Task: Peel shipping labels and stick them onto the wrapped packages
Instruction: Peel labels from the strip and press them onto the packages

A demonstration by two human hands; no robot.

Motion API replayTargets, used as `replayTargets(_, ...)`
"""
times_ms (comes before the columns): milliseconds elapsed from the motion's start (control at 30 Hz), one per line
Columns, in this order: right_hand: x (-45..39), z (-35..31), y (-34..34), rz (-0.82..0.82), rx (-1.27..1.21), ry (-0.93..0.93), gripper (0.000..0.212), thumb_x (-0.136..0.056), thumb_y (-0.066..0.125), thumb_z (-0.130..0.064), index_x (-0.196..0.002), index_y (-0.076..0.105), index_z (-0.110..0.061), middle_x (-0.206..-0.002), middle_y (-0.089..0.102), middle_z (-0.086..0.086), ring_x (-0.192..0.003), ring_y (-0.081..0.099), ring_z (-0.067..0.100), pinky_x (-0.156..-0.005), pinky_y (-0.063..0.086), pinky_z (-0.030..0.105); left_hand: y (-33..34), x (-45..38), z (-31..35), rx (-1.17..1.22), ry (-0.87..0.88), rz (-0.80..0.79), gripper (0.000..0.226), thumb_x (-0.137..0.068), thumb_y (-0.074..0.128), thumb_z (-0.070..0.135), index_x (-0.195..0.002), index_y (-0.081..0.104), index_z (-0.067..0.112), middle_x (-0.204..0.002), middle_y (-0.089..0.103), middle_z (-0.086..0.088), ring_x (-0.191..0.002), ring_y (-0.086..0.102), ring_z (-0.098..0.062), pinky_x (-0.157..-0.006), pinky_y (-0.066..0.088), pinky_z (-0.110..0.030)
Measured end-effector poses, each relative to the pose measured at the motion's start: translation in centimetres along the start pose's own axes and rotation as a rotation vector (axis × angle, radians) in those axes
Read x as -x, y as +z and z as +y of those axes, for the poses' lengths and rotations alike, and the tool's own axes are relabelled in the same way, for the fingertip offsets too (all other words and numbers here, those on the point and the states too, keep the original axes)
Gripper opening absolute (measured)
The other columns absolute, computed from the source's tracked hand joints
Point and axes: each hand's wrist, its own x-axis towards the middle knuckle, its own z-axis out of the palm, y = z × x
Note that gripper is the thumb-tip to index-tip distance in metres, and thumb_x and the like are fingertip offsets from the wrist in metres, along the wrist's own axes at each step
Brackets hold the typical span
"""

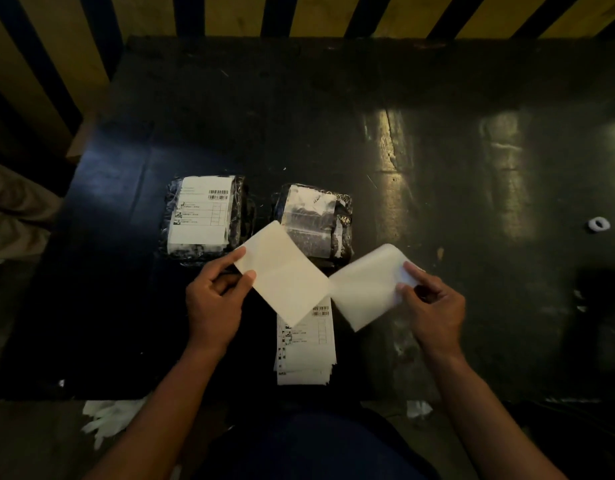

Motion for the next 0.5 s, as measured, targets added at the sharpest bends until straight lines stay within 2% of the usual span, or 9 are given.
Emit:
replayTargets(67,-0.7,0.9,-1.2,0.055,0.084,-0.045,0.044,-0.087,0.075,-0.001,-0.127,0.069,-0.017,-0.128,0.068,0.009,-0.114,0.067,0.027,-0.088,0.058,0.018,-1.1,-0.6,-0.5,-0.027,-0.008,0.034,0.043,-0.088,0.074,-0.004,-0.123,0.07,0.021,-0.11,0.073,0.012,-0.088,0.072,0.001,-0.08,0.06,-0.019)
replayTargets(100,-0.8,1.2,-1.6,0.073,0.126,-0.06,0.044,-0.088,0.074,-0.001,-0.128,0.069,-0.017,-0.129,0.068,0.008,-0.112,0.068,0.023,-0.086,0.057,0.015,-1.6,-0.8,-0.7,-0.04,-0.013,0.038,0.043,-0.089,0.074,-0.004,-0.123,0.07,0.021,-0.107,0.074,0.015,-0.089,0.072,0.0,-0.08,0.06,-0.019)
replayTargets(200,-0.5,1.5,-1.6,0.045,0.211,-0.094,0.043,-0.089,0.073,0.0,-0.128,0.069,-0.017,-0.13,0.066,0.001,-0.112,0.065,0.011,-0.094,0.056,0.025,-1.9,-0.8,-1.3,-0.07,-0.021,-0.011,0.042,-0.089,0.073,-0.005,-0.124,0.07,0.018,-0.094,0.076,0.024,-0.083,0.07,0.002,-0.077,0.059,-0.017)
replayTargets(267,0.0,2.4,-0.4,-0.034,0.272,-0.136,0.043,-0.088,0.073,0.0,-0.127,0.069,-0.018,-0.126,0.065,-0.004,-0.107,0.065,0.007,-0.092,0.055,0.022,-1.3,-0.2,-1.7,-0.094,-0.011,-0.077,0.042,-0.088,0.073,-0.006,-0.124,0.071,0.015,-0.095,0.077,0.024,-0.081,0.069,0.002,-0.077,0.058,-0.018)
replayTargets(300,0.3,3.2,0.3,-0.075,0.298,-0.152,0.042,-0.088,0.073,0.0,-0.125,0.069,-0.019,-0.122,0.065,-0.007,-0.103,0.066,0.006,-0.089,0.057,0.022,-1.0,0.2,-1.9,-0.106,-0.008,-0.109,0.042,-0.087,0.073,-0.007,-0.123,0.071,0.014,-0.096,0.078,0.02,-0.081,0.07,-0.001,-0.079,0.059,-0.02)
replayTargets(367,0.5,5.4,1.9,-0.133,0.347,-0.13,0.039,-0.087,0.073,0.001,-0.122,0.071,-0.017,-0.116,0.064,-0.012,-0.099,0.068,0.009,-0.088,0.061,0.032,-0.1,0.9,-2.3,-0.124,-0.006,-0.167,0.042,-0.087,0.074,-0.007,-0.123,0.072,0.014,-0.094,0.079,0.008,-0.081,0.072,-0.007,-0.081,0.061,-0.026)
replayTargets(433,0.6,7.5,3.4,-0.176,0.418,-0.073,0.037,-0.088,0.071,0.001,-0.121,0.072,-0.015,-0.115,0.066,-0.008,-0.098,0.069,0.015,-0.091,0.061,0.04,0.8,1.5,-2.6,-0.129,-0.011,-0.207,0.043,-0.088,0.073,-0.006,-0.122,0.072,0.019,-0.099,0.078,0.0,-0.082,0.073,-0.009,-0.081,0.062,-0.029)
replayTargets(500,0.7,9.4,4.5,-0.236,0.497,-0.039,0.036,-0.088,0.069,0.0,-0.12,0.073,-0.015,-0.119,0.07,0.001,-0.102,0.069,0.02,-0.098,0.056,0.035,1.6,2.1,-2.7,-0.121,-0.015,-0.233,0.044,-0.089,0.073,-0.006,-0.121,0.072,0.024,-0.108,0.077,-0.004,-0.086,0.074,-0.01,-0.081,0.062,-0.028)
